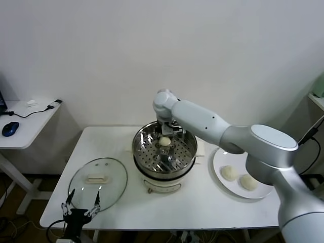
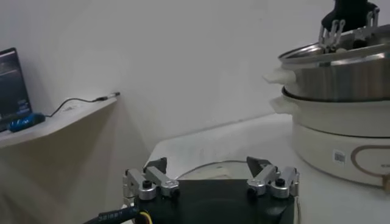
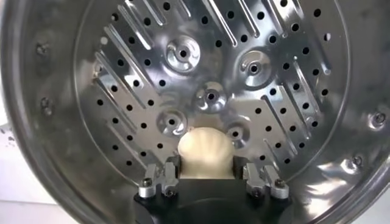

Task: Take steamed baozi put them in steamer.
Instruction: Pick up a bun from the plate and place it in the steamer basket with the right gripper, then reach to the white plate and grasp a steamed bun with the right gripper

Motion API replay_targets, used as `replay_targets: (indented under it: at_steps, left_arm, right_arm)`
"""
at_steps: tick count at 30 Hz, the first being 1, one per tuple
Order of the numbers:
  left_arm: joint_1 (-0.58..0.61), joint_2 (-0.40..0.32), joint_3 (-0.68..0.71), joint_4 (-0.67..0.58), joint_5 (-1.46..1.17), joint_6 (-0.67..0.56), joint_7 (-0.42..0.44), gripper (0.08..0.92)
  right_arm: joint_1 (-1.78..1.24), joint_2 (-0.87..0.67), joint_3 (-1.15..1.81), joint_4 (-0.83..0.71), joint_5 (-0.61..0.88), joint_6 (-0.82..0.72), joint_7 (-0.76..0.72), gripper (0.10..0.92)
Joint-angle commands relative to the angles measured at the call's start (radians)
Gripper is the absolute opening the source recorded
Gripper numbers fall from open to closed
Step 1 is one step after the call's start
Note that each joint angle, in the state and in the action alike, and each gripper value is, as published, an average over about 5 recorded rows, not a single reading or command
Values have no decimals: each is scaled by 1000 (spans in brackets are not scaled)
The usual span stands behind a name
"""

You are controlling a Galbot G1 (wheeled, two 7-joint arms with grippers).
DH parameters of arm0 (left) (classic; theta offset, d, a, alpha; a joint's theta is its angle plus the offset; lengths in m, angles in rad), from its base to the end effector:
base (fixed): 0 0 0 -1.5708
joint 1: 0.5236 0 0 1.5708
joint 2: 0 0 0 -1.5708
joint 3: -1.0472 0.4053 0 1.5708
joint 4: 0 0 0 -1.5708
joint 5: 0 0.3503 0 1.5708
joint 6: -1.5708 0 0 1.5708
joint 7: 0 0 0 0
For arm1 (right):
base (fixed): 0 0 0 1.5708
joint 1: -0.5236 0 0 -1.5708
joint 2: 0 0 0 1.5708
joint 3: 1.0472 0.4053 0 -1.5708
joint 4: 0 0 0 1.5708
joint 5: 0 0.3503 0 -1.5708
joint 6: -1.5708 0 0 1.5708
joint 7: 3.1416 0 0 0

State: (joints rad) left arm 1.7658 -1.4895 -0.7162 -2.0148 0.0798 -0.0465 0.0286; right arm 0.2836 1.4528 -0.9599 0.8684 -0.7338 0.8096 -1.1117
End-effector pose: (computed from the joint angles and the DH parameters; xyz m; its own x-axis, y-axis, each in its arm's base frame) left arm 0.0697 0.0810 -0.3919 -0.9717 -0.0988 0.2145 -0.0420 0.9660 0.2551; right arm 0.6452 0.1902 -0.1339 -0.2572 -0.0199 0.9661 0.0807 -0.9967 0.0010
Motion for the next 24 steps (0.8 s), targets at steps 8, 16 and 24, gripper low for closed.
replay_targets:
  at_steps: [8, 16, 24]
  left_arm:
    - [6, 2, 3, 3, 3, 0, -2, 823]
    - [3, 0, 15, -13, 16, 5, -1, 823]
    - [8, -1, 22, -29, 28, 8, -1, 823]
  right_arm:
    - [151, -92, -18, 68, 238, -3, -92, 821]
    - [391, -303, -236, 119, 767, -331, -60, 823]
    - [454, -558, -428, 155, 1122, -862, 4, 823]
